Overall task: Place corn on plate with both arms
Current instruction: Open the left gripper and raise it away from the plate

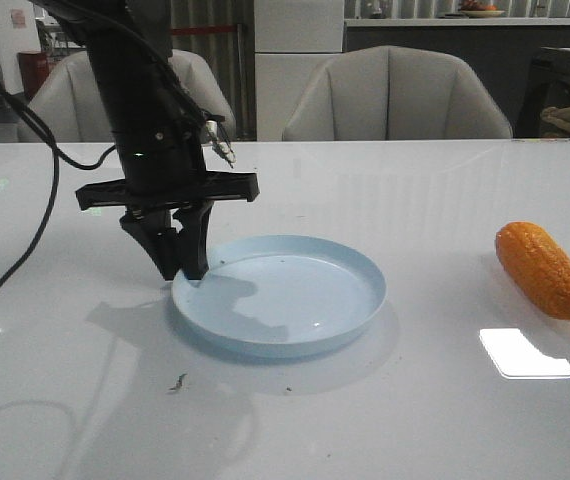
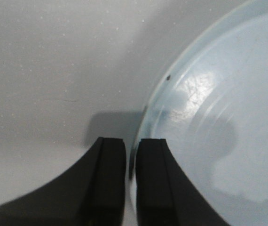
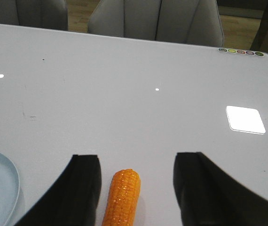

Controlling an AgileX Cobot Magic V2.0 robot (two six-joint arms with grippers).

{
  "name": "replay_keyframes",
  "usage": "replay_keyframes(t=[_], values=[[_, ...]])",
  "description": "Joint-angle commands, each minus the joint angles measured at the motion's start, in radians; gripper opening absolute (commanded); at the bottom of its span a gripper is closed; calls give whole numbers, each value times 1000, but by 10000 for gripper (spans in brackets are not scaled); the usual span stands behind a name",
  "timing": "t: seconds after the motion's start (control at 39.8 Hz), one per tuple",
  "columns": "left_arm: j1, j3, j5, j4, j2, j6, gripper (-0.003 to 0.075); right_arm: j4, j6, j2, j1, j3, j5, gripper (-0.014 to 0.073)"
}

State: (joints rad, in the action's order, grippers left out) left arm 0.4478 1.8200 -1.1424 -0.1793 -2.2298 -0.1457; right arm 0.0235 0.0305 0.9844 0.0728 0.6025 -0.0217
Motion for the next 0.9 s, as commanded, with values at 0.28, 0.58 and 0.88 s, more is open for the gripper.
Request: replay_keyframes(t=[0.28,0.58,0.88], values=[[3,123,10,12,92,-1,279,-1,1,-10,-2,34,-78,459],[-9,405,-16,193,191,1,279,-1,1,-10,-2,34,-78,459],[-9,430,71,445,387,-37,279,-1,1,-10,-2,34,-67,459]])
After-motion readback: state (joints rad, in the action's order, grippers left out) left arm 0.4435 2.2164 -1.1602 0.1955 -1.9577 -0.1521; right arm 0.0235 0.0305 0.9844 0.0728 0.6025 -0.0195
